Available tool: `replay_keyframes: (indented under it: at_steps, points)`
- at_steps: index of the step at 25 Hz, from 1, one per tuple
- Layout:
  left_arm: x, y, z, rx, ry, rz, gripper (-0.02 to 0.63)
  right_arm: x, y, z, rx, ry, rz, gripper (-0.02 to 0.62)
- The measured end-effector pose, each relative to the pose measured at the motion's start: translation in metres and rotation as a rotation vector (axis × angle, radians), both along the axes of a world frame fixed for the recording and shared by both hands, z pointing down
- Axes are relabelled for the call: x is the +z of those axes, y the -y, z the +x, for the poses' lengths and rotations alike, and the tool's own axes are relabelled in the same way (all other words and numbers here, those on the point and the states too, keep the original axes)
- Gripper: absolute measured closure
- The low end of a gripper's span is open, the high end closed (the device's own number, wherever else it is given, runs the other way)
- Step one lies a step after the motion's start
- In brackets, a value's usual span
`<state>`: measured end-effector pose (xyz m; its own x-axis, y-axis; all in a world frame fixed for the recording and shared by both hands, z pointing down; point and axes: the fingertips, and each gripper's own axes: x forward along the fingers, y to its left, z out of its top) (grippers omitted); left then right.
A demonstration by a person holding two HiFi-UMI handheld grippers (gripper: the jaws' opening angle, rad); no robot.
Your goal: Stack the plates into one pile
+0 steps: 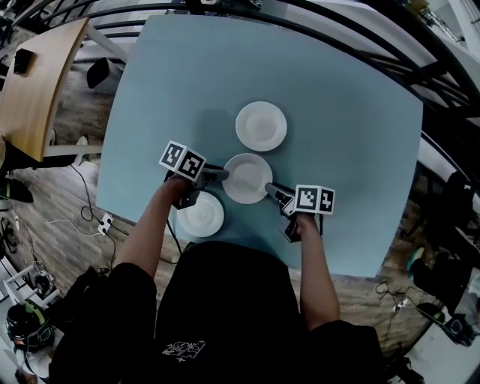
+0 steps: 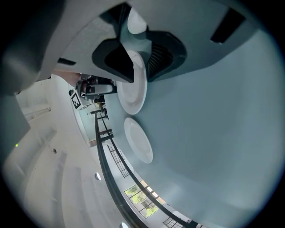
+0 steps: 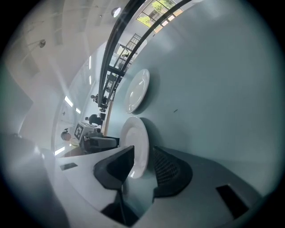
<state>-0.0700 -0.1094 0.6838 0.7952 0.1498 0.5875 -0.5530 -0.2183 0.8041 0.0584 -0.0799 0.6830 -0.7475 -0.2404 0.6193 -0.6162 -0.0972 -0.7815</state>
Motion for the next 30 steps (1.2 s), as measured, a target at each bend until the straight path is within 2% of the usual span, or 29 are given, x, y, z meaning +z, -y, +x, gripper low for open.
replay_keyframes:
  at_steps: [5, 10, 15, 23, 30]
  points:
    - [0.001, -0.001, 0.006, 0.018, -0.011, -0.021, 0.522, 0.001, 0.003, -0.005, 0.006, 0.002, -0.011, 0.489]
    - [0.007, -0.003, 0.004, 0.040, 0.008, -0.028, 0.568, 0.009, 0.001, 0.000, 0.019, -0.021, -0.028, 0.556]
    - [-0.002, 0.001, 0.002, 0.055, -0.007, -0.040, 0.572, 0.005, 0.005, -0.002, 0.014, -0.013, -0.021, 0.561]
    - [-0.029, 0.038, 0.002, 0.066, -0.033, 0.022, 0.575, -0.016, 0.041, -0.002, 0.054, 0.014, 0.035, 0.560]
    - [-0.044, 0.084, 0.013, 0.027, -0.068, 0.077, 0.578, -0.032, 0.086, 0.011, 0.074, -0.005, 0.098, 0.560]
